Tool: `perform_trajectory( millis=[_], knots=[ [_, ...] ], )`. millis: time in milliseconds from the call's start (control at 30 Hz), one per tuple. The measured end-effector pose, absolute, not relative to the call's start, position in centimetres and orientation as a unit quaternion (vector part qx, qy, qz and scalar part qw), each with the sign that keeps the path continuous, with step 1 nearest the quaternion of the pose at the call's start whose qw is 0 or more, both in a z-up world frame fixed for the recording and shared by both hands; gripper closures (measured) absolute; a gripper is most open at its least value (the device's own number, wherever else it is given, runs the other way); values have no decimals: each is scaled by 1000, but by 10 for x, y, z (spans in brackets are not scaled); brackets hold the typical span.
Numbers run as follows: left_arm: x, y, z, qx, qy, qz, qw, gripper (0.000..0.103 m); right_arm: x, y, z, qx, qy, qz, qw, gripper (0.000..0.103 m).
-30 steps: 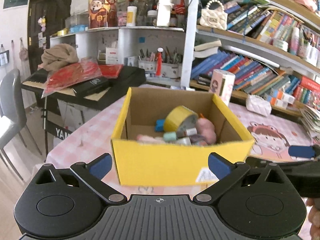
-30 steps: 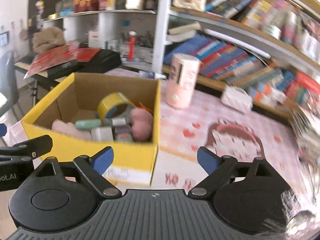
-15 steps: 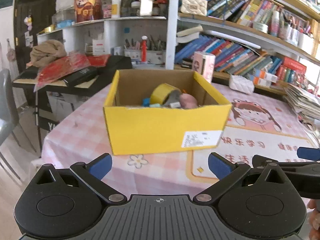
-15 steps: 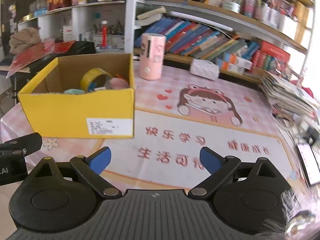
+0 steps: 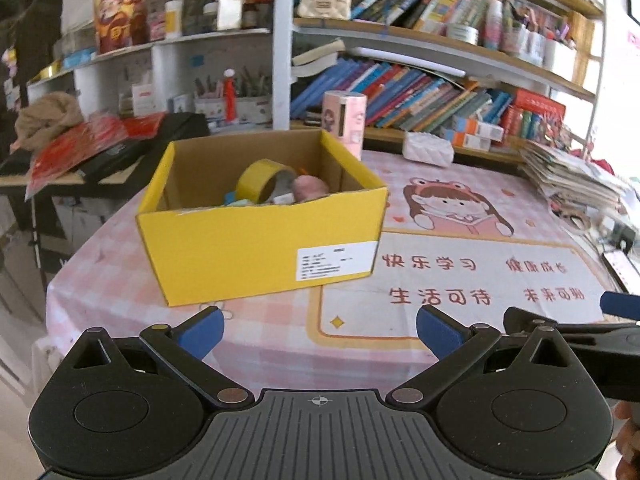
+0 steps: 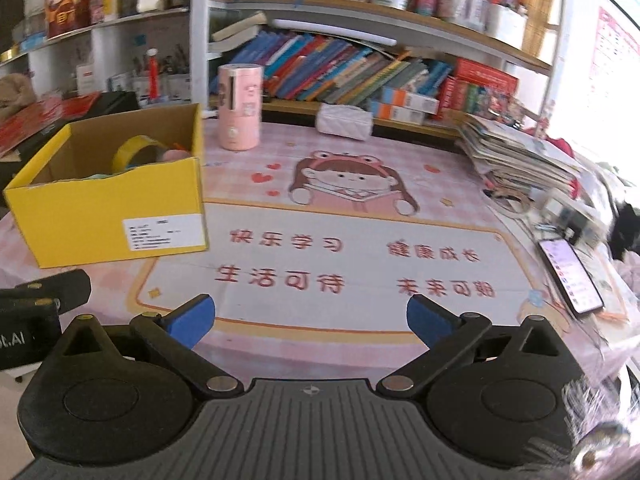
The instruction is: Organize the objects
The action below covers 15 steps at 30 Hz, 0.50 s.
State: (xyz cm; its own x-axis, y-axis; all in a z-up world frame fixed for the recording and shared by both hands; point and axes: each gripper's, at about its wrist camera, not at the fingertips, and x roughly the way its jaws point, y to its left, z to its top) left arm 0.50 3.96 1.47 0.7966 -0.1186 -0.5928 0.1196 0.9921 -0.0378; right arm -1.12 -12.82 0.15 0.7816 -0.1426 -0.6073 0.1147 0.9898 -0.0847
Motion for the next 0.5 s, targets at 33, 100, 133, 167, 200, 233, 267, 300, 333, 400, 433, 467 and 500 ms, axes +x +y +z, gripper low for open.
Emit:
perform_trajectory(
  millis=[33, 100, 133, 167, 200, 233, 267, 300, 333, 400, 433, 467, 500],
  knots=[
    [5, 37, 15, 5, 312, -64, 948, 0, -12, -131, 2, -20, 323, -71, 943, 0],
    [5, 32, 15, 10, 314, -63, 947, 0, -14, -135, 1, -18, 324, -75, 943, 0],
    [5, 30, 14, 11, 315, -61, 947, 0, -15, -137, 1, -18, 324, -76, 943, 0],
    [6, 27, 14, 12, 317, -59, 946, 0, -16, -138, 1, -19, 325, -78, 942, 0],
    [6, 25, 14, 13, 319, -59, 946, 0, -16, -140, 0, -19, 325, -79, 942, 0],
    [6, 23, 14, 13, 320, -58, 945, 0, -17, -142, 0, -18, 326, -81, 942, 0],
    [6, 20, 14, 15, 321, -58, 945, 0, -18, -144, 0, -16, 326, -83, 941, 0],
    [5, 18, 14, 17, 322, -57, 945, 0, -18, -146, 0, -16, 327, -86, 941, 0],
    [5, 15, 14, 19, 322, -56, 945, 0, -18, -148, 0, -15, 328, -89, 940, 0],
    [5, 9, 15, 24, 321, -55, 945, 0, -18, -152, -1, -12, 330, -94, 939, 0],
    [5, 6, 15, 26, 321, -55, 945, 0, -19, -154, -1, -11, 331, -98, 939, 0],
    [5, 3, 15, 27, 321, -55, 945, 0, -20, -156, -1, -9, 331, -101, 938, 0],
    [5, 0, 15, 28, 322, -55, 945, 0, -20, -159, -2, -7, 331, -106, 938, 0]
  ],
)
